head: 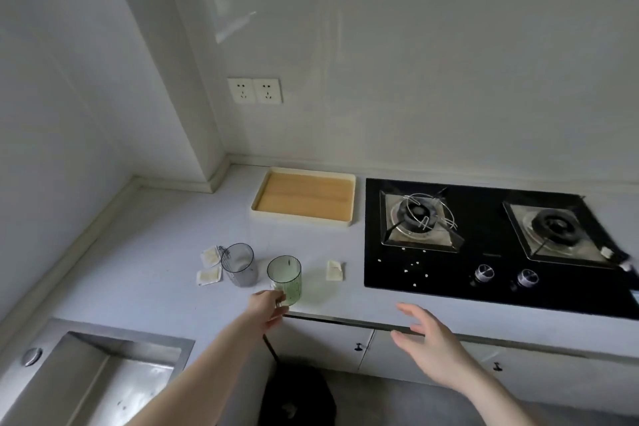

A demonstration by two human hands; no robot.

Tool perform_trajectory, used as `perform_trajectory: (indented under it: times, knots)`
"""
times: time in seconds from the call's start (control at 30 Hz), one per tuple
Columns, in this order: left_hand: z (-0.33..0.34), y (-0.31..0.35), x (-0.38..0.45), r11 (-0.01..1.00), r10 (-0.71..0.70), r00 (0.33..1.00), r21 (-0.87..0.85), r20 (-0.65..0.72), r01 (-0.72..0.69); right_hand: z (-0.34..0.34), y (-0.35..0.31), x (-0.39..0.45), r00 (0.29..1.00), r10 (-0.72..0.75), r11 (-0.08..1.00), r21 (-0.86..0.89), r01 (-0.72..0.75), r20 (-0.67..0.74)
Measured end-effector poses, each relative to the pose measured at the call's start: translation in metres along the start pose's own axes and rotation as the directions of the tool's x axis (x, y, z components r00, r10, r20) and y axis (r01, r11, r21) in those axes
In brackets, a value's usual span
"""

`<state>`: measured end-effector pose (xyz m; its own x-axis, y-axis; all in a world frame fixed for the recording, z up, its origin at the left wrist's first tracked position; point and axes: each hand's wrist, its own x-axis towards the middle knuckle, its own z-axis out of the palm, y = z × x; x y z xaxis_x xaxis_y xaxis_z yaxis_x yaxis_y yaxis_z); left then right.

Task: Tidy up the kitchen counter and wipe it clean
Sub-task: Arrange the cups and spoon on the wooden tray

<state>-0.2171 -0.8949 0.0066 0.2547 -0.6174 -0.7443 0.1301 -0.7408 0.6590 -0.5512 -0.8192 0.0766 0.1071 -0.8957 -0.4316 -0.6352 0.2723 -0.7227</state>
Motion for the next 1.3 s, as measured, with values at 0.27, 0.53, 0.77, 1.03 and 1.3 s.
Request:
perform_trajectory:
  times: [0.27, 0.53, 0.77, 1.03, 1.3]
  knots:
    - [-0.006, 0.023, 0.041, 0.997, 0.007, 1.0, 0.076, -0.011, -0.006, 0.011, -0.003, 0.006, 0.996, 0.065, 0.998, 0.027, -0.064, -0.068]
    - [-0.016, 0.026, 0.052, 0.962, 0.154, 0.983, 0.244, -0.102, -0.125, 0.017, -0.012, 0.003, 0.986, 0.091, 0.995, 0.058, -0.083, -0.137]
    - [0.013, 0.03, -0.034, 0.7, 0.443, 0.859, 0.5, 0.257, -0.51, 0.012, -0.005, -0.025, 0.968, 0.098, 0.991, 0.106, -0.075, -0.231]
    - [0.103, 0.05, -0.093, 0.143, 0.475, 0.5, 0.497, 0.724, -0.856, -0.033, 0.028, -0.077, 0.904, 0.123, 0.984, 0.171, -0.056, -0.41]
    - [0.227, 0.037, -0.167, -0.018, 0.395, 0.301, 0.335, 0.868, -0.942, -0.111, 0.089, -0.159, 0.831, 0.207, 0.968, 0.229, -0.099, -0.516]
